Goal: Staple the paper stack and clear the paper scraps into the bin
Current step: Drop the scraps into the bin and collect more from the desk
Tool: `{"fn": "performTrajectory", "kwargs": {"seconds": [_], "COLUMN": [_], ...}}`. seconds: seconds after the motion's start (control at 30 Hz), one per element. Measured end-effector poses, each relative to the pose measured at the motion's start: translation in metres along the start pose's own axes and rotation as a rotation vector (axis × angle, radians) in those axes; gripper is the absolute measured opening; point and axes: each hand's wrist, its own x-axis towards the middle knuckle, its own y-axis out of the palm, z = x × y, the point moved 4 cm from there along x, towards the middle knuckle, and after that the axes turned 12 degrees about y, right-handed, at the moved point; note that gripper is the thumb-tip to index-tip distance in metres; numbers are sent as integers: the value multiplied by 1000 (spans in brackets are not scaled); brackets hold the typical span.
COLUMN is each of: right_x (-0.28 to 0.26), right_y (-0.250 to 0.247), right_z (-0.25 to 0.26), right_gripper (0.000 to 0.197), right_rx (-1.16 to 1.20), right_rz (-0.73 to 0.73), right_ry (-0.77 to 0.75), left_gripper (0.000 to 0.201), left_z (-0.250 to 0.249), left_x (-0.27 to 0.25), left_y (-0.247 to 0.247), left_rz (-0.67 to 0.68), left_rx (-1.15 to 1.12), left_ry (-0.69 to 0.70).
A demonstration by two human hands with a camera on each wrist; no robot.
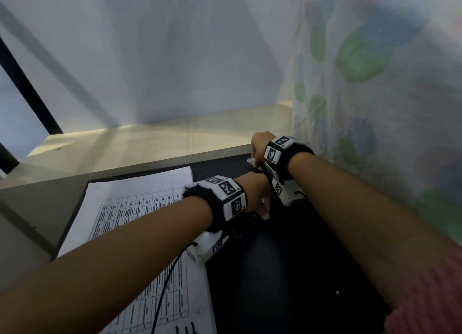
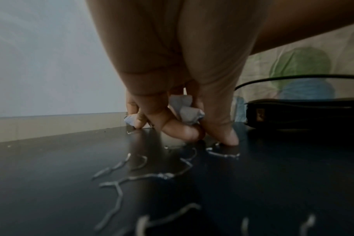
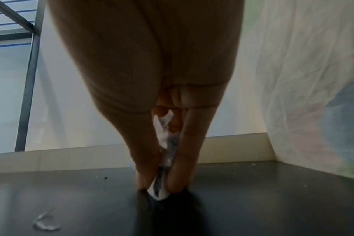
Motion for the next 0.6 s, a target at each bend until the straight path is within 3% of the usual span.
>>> {"fn": "performTrajectory", "kwargs": {"seconds": [0.27,0.33,0.57,0.6], "right_x": [-14,-23,-67,-74], "right_y": [-8,-17,-64,-70], "right_z": [-2,-1,-2,-2], "right_gripper": [40,33,18,19], "right_rx": [18,61,139,147], "right_rz": [67,80,18,9], "right_ry": [51,48,-30,-39], "left_gripper": [32,34,15,21], "left_z": [0,0,3,0], "left_x": [0,-5,-41,-48], "left_y": [5,3,-15,-18], "left_rz": [38,33,-200,-231], "left_rx": [7,-7,-108,-112], "left_ry": [-117,-155,-259,-261]}}
